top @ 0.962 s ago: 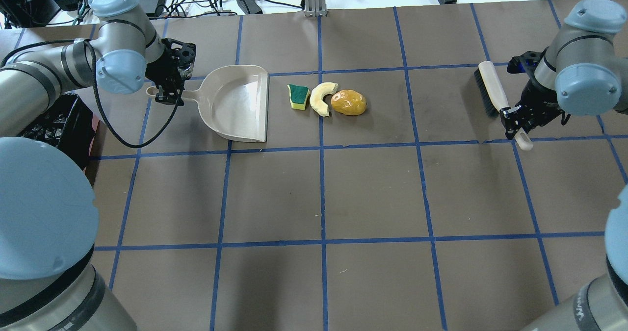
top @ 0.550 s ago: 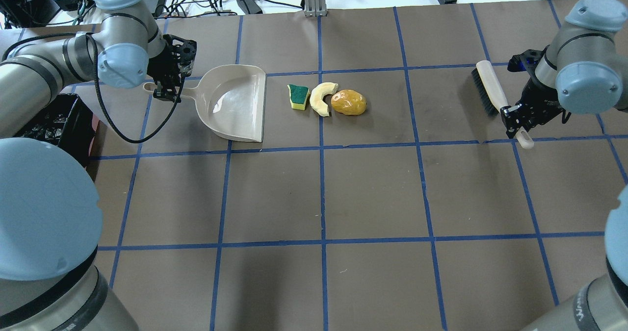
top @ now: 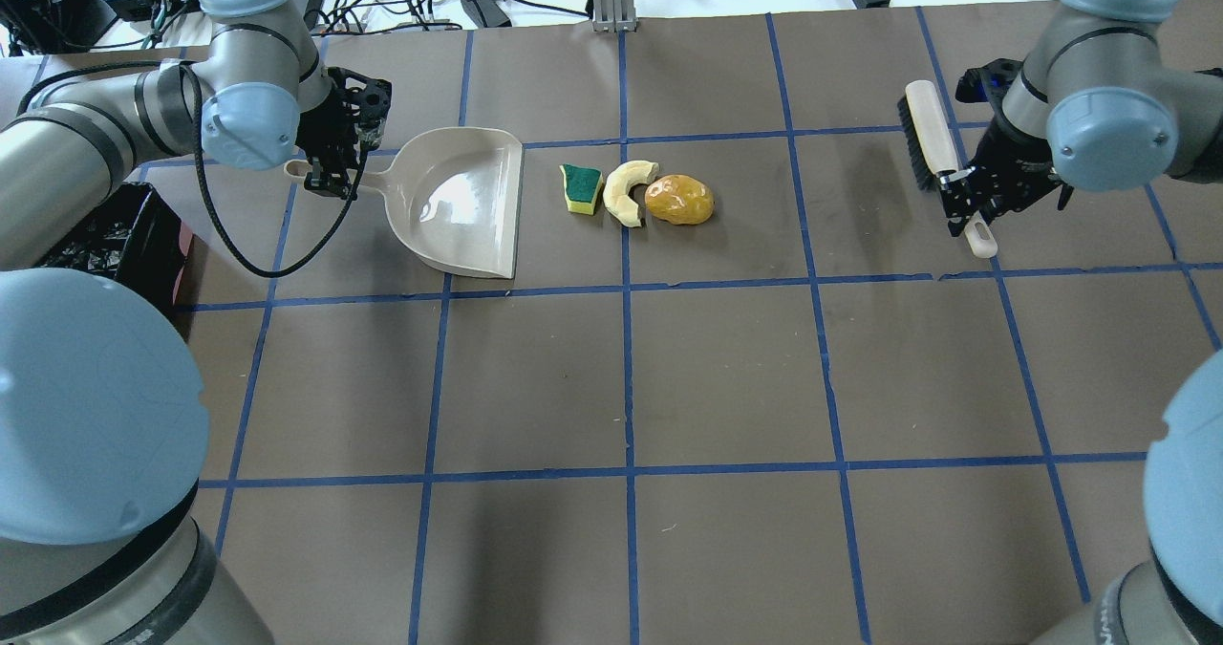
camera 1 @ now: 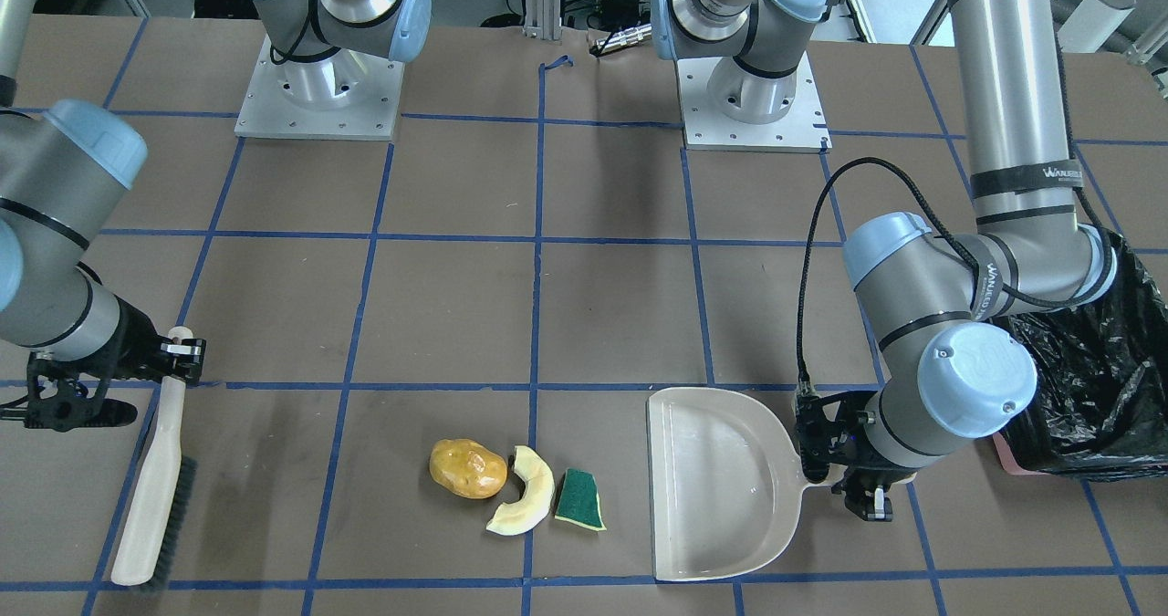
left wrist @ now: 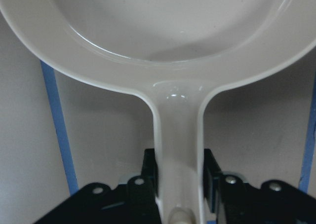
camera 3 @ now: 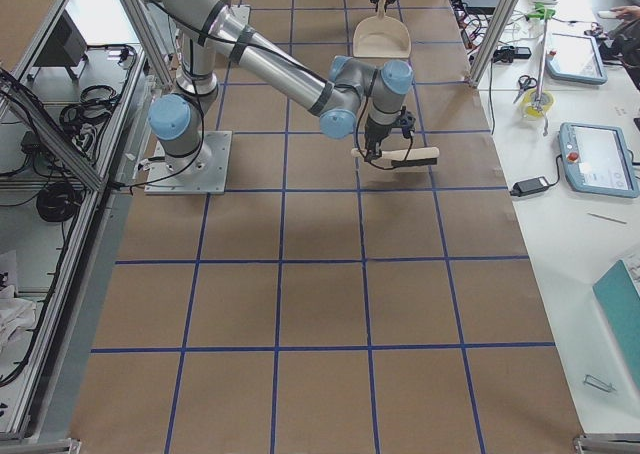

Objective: Sweep and dump trash into bin
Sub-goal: 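Move the brush with the right gripper behind the sponge, peel and potato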

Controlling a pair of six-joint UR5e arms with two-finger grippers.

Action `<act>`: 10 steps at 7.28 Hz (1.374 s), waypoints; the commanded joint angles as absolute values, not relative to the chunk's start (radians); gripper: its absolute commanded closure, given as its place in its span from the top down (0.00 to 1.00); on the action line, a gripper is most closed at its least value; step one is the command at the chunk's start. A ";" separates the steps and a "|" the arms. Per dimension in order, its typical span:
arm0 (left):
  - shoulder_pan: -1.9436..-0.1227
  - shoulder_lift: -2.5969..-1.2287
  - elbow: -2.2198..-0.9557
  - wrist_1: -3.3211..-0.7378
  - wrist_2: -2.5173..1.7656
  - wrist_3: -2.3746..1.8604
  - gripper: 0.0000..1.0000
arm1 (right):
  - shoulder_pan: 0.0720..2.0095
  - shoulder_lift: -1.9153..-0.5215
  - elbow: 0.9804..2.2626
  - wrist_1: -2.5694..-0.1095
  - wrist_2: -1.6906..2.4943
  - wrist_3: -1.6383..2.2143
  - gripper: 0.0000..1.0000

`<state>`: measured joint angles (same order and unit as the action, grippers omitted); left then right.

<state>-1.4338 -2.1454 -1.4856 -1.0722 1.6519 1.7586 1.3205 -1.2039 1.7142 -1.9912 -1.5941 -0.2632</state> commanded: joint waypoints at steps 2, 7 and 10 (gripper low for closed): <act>-1.437 -2.146 -1.485 -1.072 1.652 1.758 0.03 | 1.481 -1.194 1.665 -1.938 -1.555 -0.076 0.00; -1.439 -2.146 -1.485 -1.072 1.652 1.759 0.02 | 1.646 -1.123 1.588 -1.879 -1.493 0.109 0.00; -1.437 -2.146 -1.485 -1.072 1.652 1.759 0.02 | 1.707 -1.074 1.550 -1.885 -1.497 0.160 0.00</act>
<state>-1.4387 -2.1461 -1.4849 -1.0723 1.6521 1.7591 1.6816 -1.0962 1.5727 -1.8842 -1.4958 0.1498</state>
